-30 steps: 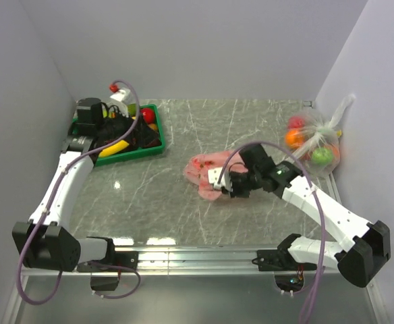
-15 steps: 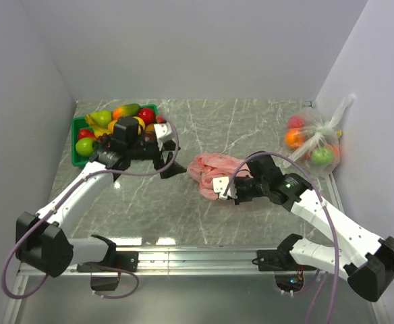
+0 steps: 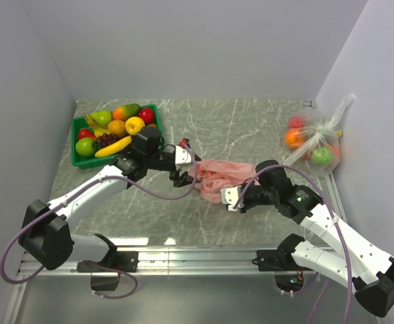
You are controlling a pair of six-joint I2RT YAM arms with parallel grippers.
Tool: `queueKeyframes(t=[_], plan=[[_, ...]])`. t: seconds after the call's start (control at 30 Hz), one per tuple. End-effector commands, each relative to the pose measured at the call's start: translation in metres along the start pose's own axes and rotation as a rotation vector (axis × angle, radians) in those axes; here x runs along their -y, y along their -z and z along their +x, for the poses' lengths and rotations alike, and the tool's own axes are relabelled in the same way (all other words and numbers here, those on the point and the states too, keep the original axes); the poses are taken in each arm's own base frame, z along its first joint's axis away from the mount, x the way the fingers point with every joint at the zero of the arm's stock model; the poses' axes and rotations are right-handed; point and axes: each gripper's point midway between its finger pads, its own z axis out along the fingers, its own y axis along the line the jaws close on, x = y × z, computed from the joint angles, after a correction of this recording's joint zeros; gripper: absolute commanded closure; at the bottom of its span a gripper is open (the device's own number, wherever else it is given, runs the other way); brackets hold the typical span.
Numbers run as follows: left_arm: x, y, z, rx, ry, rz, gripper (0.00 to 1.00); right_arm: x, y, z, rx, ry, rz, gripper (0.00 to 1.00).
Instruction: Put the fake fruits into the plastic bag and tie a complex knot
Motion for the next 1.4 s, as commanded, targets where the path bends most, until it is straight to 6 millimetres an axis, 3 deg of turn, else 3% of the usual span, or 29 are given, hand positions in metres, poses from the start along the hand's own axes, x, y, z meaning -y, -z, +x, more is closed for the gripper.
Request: queueKeyframes(t=[0.0,0.37,0.53,0.7,0.73,0.9,1.0,1.07,1.13,1.23,1.37], plan=[[0.009,-0.013,-0.005,0.022,-0.139,0.075,0.22,0.008,0.003,-0.010,0.042,0.070,0.043,1.00],[0.040,-0.040,0.022,-0.006,-0.348,0.213,0.35,-0.001,0.005,-0.010,0.056,0.077,0.036,1.00],[0.043,-0.053,0.030,-0.023,-0.423,0.238,0.41,-0.002,0.007,-0.012,0.065,0.097,0.035,1.00],[0.030,-0.064,0.037,-0.062,-0.444,0.236,0.67,-0.004,0.012,-0.015,0.075,0.120,0.038,1.00],[0.028,-0.065,0.036,-0.066,-0.436,0.230,0.76,-0.006,0.012,-0.014,0.071,0.124,0.035,1.00],[0.005,-0.065,0.012,-0.052,-0.378,0.157,0.99,-0.014,0.013,-0.005,0.046,0.159,0.026,1.00],[-0.019,-0.054,-0.011,-0.017,-0.257,0.064,1.00,-0.021,0.012,0.008,0.006,0.172,0.017,1.00],[-0.050,-0.032,-0.025,0.001,-0.100,-0.060,1.00,-0.026,0.014,0.017,-0.029,0.174,0.021,1.00],[-0.058,-0.024,-0.034,0.018,-0.089,-0.096,1.00,-0.026,0.015,0.021,-0.046,0.180,0.023,1.00],[-0.086,0.000,-0.038,0.023,0.005,-0.217,1.00,-0.031,0.018,0.028,-0.074,0.185,0.022,1.00],[-0.142,0.046,-0.030,0.011,0.167,-0.449,1.00,-0.038,0.029,0.045,-0.143,0.176,0.008,1.00]])
